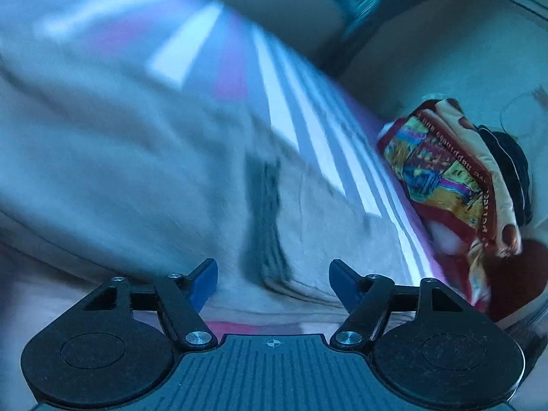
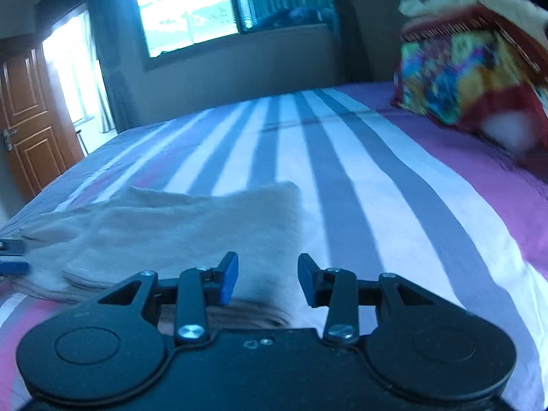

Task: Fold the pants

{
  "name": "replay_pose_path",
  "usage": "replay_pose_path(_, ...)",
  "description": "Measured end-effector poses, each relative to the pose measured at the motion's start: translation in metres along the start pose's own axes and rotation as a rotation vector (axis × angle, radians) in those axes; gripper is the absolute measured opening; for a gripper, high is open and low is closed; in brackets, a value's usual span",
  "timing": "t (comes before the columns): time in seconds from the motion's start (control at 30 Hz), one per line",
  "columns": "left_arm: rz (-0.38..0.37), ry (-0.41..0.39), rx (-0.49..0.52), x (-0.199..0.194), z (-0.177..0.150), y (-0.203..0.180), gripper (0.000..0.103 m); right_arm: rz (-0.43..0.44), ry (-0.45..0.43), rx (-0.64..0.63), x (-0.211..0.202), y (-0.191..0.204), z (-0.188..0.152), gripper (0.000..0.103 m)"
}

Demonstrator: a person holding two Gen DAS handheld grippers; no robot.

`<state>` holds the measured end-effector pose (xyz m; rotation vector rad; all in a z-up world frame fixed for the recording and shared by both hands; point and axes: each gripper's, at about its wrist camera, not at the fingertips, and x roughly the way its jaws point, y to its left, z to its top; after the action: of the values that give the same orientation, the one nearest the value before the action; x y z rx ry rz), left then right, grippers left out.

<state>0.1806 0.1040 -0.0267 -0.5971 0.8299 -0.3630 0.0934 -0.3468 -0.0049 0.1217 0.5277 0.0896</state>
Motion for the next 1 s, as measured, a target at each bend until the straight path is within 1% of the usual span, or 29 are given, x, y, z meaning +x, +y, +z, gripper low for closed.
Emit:
replay_pose_path(0.1, -0.030, 0.036, -0.056, 0.022, 0.003, 0.003, 0.071, 0.008, 0.015, 0.017, -0.001, -0.008, -0.007, 0.041)
replay_pose_path(0.13, -0.043, 0.045, -0.073, 0.025, 0.003, 0.003, 0.070, 0.013, 0.018, 0.021, -0.002, -0.010, -0.008, 0.041)
replay_pose_path(0.17, -0.058, 0.057, -0.086, 0.030, 0.004, 0.004, 0.066, 0.020, 0.023, 0.027, 0.000, -0.012, -0.009, 0.041)
replay_pose_path(0.2, -0.072, 0.078, -0.097, 0.035, 0.006, 0.006, 0.051, 0.025, 0.028, 0.033, 0.001, -0.013, -0.009, 0.041)
replay_pose_path(0.23, -0.074, 0.097, -0.106, 0.041, 0.006, 0.009, 0.039, 0.031, 0.033, 0.042, 0.003, -0.014, -0.010, 0.041)
replay_pose_path(0.27, -0.072, 0.108, -0.111, 0.048, 0.002, 0.010, 0.034, 0.038, 0.039, 0.053, 0.006, -0.015, -0.011, 0.041)
replay_pose_path(0.3, -0.072, 0.117, -0.112, 0.054, 0.000, 0.011, 0.026, 0.039, 0.043, 0.064, 0.005, -0.016, -0.013, 0.041)
replay_pose_path(0.4, -0.076, 0.103, -0.114, 0.064, -0.005, 0.011, 0.020, 0.025, 0.064, 0.086, 0.012, -0.019, -0.018, 0.043)
replay_pose_path(0.53, -0.133, 0.011, -0.121, 0.041, -0.010, 0.004, 0.018, 0.005, 0.071, 0.103, 0.016, -0.021, -0.019, 0.043)
replay_pose_path(0.63, -0.138, -0.026, -0.094, 0.026, -0.016, -0.002, 0.018, 0.010, 0.069, 0.113, 0.014, -0.024, -0.019, 0.043)
replay_pose_path(0.67, -0.123, -0.028, -0.081, 0.025, -0.020, -0.002, 0.018, 0.014, 0.070, 0.112, 0.014, -0.024, -0.020, 0.043)
replay_pose_path(0.73, -0.043, 0.014, -0.059, 0.036, -0.027, 0.005, 0.018, 0.018, 0.079, 0.113, 0.015, -0.024, -0.021, 0.043)
replay_pose_path(0.77, -0.034, 0.016, -0.044, 0.041, -0.030, 0.008, 0.018, 0.019, 0.080, 0.113, 0.016, -0.024, -0.023, 0.044)
replay_pose_path(0.87, -0.042, -0.003, -0.070, 0.038, -0.030, 0.010, 0.021, 0.021, 0.087, 0.108, 0.017, -0.024, -0.022, 0.044)
replay_pose_path(0.9, -0.018, -0.021, -0.068, 0.032, -0.029, 0.008, 0.022, 0.021, 0.082, 0.103, 0.015, -0.024, -0.021, 0.043)
replay_pose_path(0.93, 0.024, -0.053, -0.055, 0.022, -0.029, 0.006, 0.026, 0.015, 0.067, 0.097, 0.011, -0.024, -0.020, 0.042)
replay_pose_path(0.97, 0.083, -0.113, -0.029, 0.009, -0.030, 0.002, 0.028, 0.012, 0.046, 0.095, 0.006, -0.025, -0.018, 0.040)
replay_pose_path(1.0, 0.123, -0.161, -0.001, -0.001, -0.030, -0.003, 0.030, 0.014, 0.023, 0.098, 0.001, -0.026, -0.016, 0.033)
